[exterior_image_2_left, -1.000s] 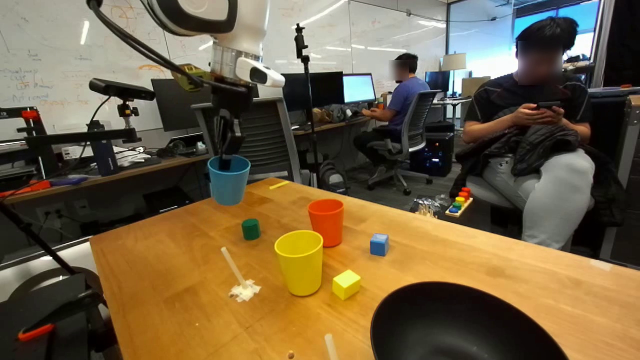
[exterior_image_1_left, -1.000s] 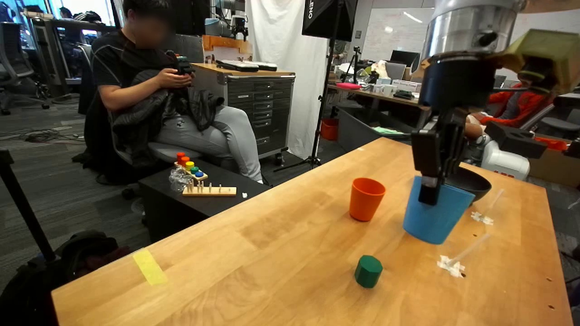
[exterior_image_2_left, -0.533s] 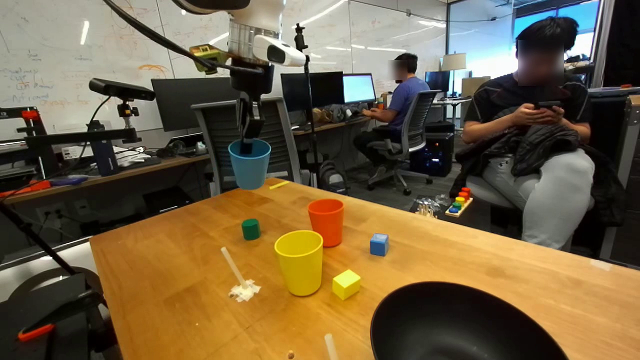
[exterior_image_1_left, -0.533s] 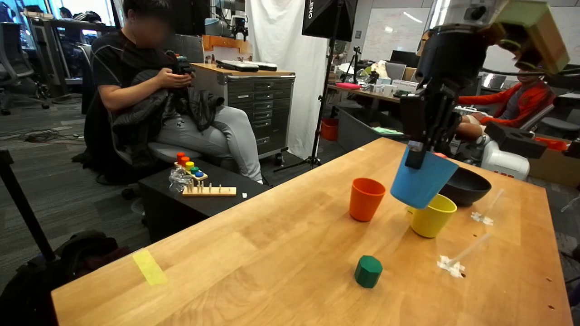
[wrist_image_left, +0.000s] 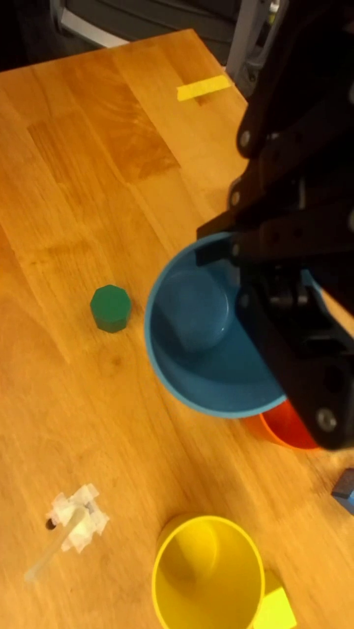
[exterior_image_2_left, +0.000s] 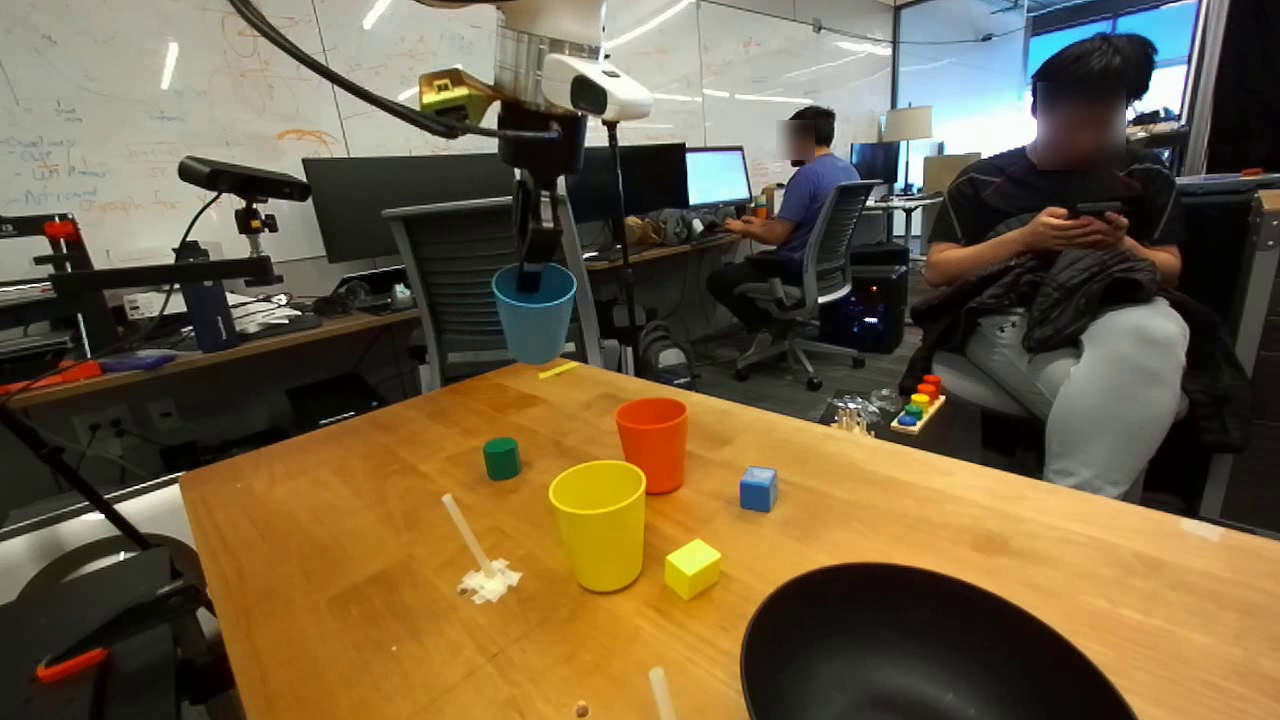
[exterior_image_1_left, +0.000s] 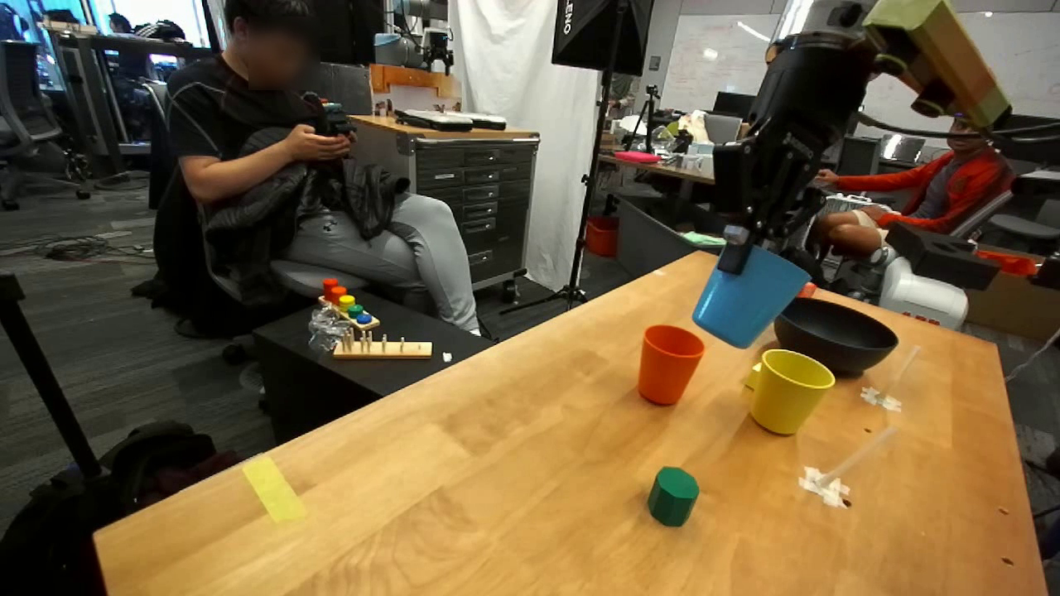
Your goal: Pick up the blue cup and put it in the orange cup, then pick up the yellow cup and put it in both
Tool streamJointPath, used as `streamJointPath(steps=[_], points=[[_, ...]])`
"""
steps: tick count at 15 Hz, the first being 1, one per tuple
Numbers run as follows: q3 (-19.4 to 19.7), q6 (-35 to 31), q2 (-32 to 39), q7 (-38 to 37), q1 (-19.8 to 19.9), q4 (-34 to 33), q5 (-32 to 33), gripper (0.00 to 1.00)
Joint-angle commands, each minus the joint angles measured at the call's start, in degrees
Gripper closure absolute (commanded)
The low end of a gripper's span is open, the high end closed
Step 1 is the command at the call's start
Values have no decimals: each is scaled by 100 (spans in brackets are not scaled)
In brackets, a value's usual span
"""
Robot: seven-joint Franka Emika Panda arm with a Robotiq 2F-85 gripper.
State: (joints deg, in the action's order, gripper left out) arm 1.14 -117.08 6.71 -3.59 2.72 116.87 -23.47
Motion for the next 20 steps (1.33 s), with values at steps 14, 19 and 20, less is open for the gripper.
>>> streamJointPath(steps=[14, 19, 20], points=[[170, -367, 817, -900, 28, -841, 343, 99], [311, -328, 881, -1160, 130, -1069, 424, 99], [331, -351, 941, -1185, 158, -1112, 401, 99]])
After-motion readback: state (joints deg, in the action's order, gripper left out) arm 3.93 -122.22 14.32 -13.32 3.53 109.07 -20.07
